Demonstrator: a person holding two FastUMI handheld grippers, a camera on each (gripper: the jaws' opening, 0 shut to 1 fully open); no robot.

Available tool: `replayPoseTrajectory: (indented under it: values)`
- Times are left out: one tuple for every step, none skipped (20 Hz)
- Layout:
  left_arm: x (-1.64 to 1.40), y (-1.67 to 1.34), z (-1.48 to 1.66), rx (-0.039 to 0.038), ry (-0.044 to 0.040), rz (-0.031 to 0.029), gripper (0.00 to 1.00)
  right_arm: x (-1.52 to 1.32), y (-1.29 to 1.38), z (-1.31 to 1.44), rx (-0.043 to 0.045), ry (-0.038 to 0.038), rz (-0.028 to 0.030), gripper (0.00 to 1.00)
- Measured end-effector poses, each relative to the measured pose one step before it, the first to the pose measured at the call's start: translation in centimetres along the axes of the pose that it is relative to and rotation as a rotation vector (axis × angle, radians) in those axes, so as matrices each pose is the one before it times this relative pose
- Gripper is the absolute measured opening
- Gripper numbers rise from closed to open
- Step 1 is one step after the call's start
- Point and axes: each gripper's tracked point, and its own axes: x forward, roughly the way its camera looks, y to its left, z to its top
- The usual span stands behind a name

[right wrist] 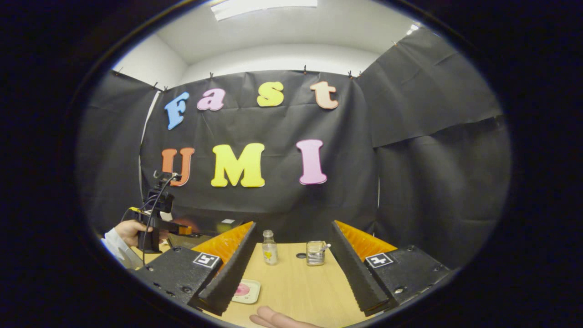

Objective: Open the electric oven with the left hand, put the food in, and close the electric oven.

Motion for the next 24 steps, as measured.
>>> replayPoseTrajectory:
  values:
    - [0.491,0.252,-0.439,0.00458,0.02367,0.00910,0.95,0.166,-0.262,-0.258,-0.00304,0.00359,-0.00115,1.00]
    - [0.119,-0.321,0.704,-0.00427,-0.02596,-0.00972,0.96,0.211,-0.330,0.013,-0.00427,-0.00194,-0.00603,1.00]
    - [0.091,-0.172,-0.439,-0.01463,0.03154,-0.01839,0.90,0.197,-0.386,0.037,-0.00366,-0.00479,-0.00945,1.00]
    - [0.200,0.224,0.224,-0.01211,0.00507,0.01293,0.96,0.248,-0.403,0.075,0.00140,-0.00365,-0.01259,0.99]
    - [0.294,0.259,-0.280,0.00704,0.01184,0.01517,0.96,0.148,-0.248,-0.232,0.00264,-0.00004,-0.01029,1.00]
    - [0.250,0.207,0.028,0.01039,0.00236,0.01197,0.96,0.168,-0.081,-0.244,0.00437,0.00734,-0.00206,1.00]
    - [0.163,-0.082,0.044,0.00806,0.00221,-0.00143,0.97,-0.034,0.084,-0.340,0.00544,0.00930,0.00219,1.00]
    - [-0.132,-0.145,-0.003,0.00869,-0.00104,-0.00473,0.98,-0.053,0.087,-0.232,0.00384,0.00998,0.00348,1.00]
    - [-0.011,-0.012,-0.056,-0.00286,0.00256,-0.00877,0.97,0.006,0.007,-0.237,0.00294,0.00920,0.00277,1.00]
    - [0.124,0.007,0.035,-0.00363,-0.00031,-0.00818,0.97,-0.007,0.036,-0.076,-0.00015,0.00838,-0.00073,1.00]
    - [-0.087,0.121,-0.088,-0.00240,0.00137,-0.00370,0.97,-0.142,-0.050,-0.263,-0.00316,0.01029,-0.00429,1.00]
    - [-0.081,0.041,-0.009,-0.00055,-0.00401,-0.00090,0.98,-0.214,-0.015,-0.144,-0.00344,0.00508,-0.00182,0.99]
    - [-0.284,0.036,-0.143,-0.00087,0.00112,0.00373,0.98,-0.321,0.118,-0.097,-0.00035,0.00223,0.00287,1.00]
    - [-0.319,0.026,-0.191,0.00356,0.00401,0.00379,0.98,-0.305,0.103,-0.078,0.00409,0.00409,0.00412,1.00]
    - [-0.427,-0.002,-0.232,0.00088,0.00502,0.00086,0.98,-0.288,0.042,-0.407,0.00642,0.01013,0.00376,1.00]
    - [-0.318,-0.023,-0.231,0.00289,0.00083,-0.00316,0.98,-0.265,0.091,-0.293,0.00618,0.01168,0.00402,1.00]
    - [-0.315,0.029,-0.264,0.00217,-0.00329,-0.00779,0.98,-0.180,0.132,-0.210,0.00069,0.01058,0.00269,1.00]
    - [-0.398,-0.031,-0.270,0.00035,-0.00399,-0.00694,0.98,-0.313,0.145,-0.025,-0.00236,0.00735,0.00248,1.00]
    - [-0.428,-0.045,-0.344,-0.00101,0.00001,-0.00696,0.98,-0.391,0.150,0.246,-0.00343,-0.00059,0.00273,1.00]
    - [-0.539,0.083,-0.539,-0.00291,0.00061,-0.00522,0.98,-0.417,0.169,0.363,-0.00655,-0.00561,0.00110,1.00]
    - [-0.445,-0.029,-0.476,-0.00201,-0.00058,-0.00233,0.98,-0.387,0.178,0.323,-0.00666,-0.00881,-0.00046,1.00]
    - [-0.407,0.014,-0.442,0.00266,-0.00495,-0.00099,0.98,-0.405,0.142,0.435,-0.00526,-0.01069,-0.00083,1.00]
    - [-0.405,0.008,-0.540,0.00171,-0.00613,-0.00006,0.98,-0.463,0.230,0.343,-0.00400,-0.01032,0.00028,1.00]
    - [-0.430,-0.045,-0.614,0.00209,-0.00540,-0.00055,0.98,-0.486,0.244,0.323,-0.00586,-0.00922,0.00126,1.00]
